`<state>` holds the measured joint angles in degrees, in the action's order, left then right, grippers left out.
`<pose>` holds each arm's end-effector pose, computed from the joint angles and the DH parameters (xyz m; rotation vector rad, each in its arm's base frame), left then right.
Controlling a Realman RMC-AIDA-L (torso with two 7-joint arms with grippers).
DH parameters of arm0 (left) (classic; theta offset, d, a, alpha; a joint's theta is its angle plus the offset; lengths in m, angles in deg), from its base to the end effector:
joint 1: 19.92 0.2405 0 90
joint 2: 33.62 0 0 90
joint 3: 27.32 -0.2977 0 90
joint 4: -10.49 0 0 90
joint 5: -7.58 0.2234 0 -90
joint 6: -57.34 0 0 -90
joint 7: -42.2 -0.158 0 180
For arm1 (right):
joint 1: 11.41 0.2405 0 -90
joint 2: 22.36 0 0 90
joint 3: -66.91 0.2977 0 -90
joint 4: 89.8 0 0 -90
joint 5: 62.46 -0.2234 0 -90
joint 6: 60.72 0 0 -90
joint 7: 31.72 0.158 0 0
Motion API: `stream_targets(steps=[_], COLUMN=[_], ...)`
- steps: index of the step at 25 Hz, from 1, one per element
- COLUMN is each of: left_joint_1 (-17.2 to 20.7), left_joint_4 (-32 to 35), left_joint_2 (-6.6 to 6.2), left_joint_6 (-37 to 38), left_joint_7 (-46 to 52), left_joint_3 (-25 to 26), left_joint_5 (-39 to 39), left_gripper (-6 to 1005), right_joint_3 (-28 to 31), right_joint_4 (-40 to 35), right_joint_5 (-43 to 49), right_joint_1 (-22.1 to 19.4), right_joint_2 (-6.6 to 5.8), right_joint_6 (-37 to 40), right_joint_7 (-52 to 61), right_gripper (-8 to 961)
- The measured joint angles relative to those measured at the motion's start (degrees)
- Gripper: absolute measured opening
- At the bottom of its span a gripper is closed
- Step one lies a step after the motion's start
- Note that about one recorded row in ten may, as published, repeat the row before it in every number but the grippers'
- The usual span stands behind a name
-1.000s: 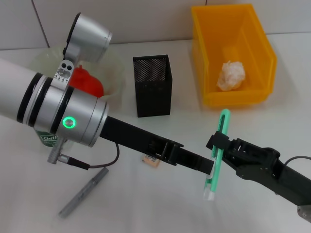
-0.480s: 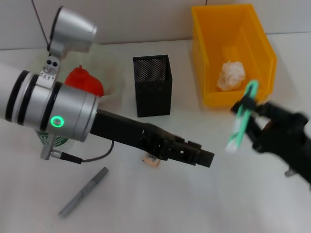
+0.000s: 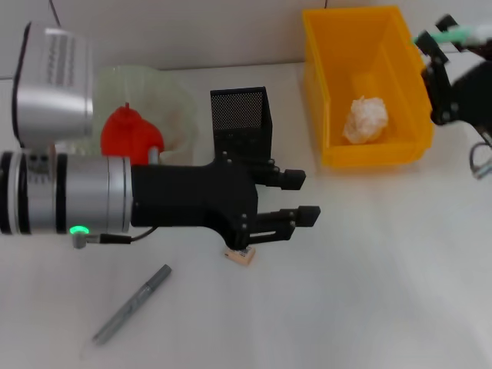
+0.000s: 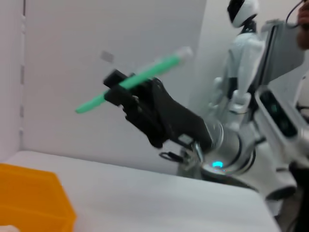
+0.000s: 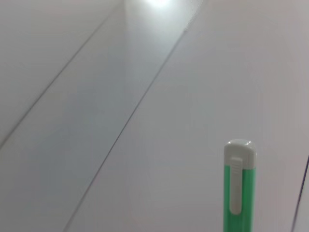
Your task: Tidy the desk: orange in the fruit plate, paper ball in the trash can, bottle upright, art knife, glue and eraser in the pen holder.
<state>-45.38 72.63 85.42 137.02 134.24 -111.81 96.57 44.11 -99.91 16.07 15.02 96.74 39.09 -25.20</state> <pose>-0.1654 0.3420 -0.0764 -3.0103 -0.2268 -0.7777 0.3065 0.3376 0.0050 -1.7392 -0.2355 0.9218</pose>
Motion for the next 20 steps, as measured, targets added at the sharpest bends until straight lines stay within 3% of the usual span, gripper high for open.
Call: stream_targets(steps=[2, 6, 11, 12, 16, 18, 20], left_joint_1=[1.47, 3.73, 5.8, 6.14, 6.39, 7.14, 7.21], left_joint_4=[-1.77, -7.32, -13.02, -14.49, -15.97, -23.39, -25.19], left_joint_2=[-0.09, -0.35, -0.54, -0.53, -0.52, -0.62, -0.65], left_joint_6=[-2.27, -3.35, -2.13, -1.72, -1.22, 3.35, 4.66], left_joint_7=[-5.58, -15.38, -22.58, -24.46, -26.1, -34.15, -35.79], left_joint_3=[-1.64, -1.78, 0.73, 1.57, 2.39, 7.47, 9.07], left_joint_5=[-1.85, -7.78, -9.55, -9.88, -10.34, -13.35, -13.43], left_gripper=[479, 479, 478, 478, 478, 477, 477], right_joint_3=[-1.21, -5.16, -16.93, -22.05, -28.21, -30.3, -31.19], right_joint_4=[-3.59, -8.19, -17.64, -21.25, -25.56, -26.86, -27.16], right_joint_5=[0.89, 1.17, 1.17, 1.21, 2.28, 2.86, 3.38], right_joint_1=[3.16, 5.58, 7.52, 7.72, 7.66, 7.92, 8.4], right_joint_2=[-0.09, -0.2, -0.27, -0.31, -0.53, -0.64, -0.71], right_joint_6=[-5.42, -10.27, -19.2, -22.2, -25.41, -26.74, -28.07], right_joint_7=[14.97, 28.21, 47.25, 52.86, 60.13, 63.44, 65.79], right_gripper=[177, 177, 176, 176, 177, 177, 177])
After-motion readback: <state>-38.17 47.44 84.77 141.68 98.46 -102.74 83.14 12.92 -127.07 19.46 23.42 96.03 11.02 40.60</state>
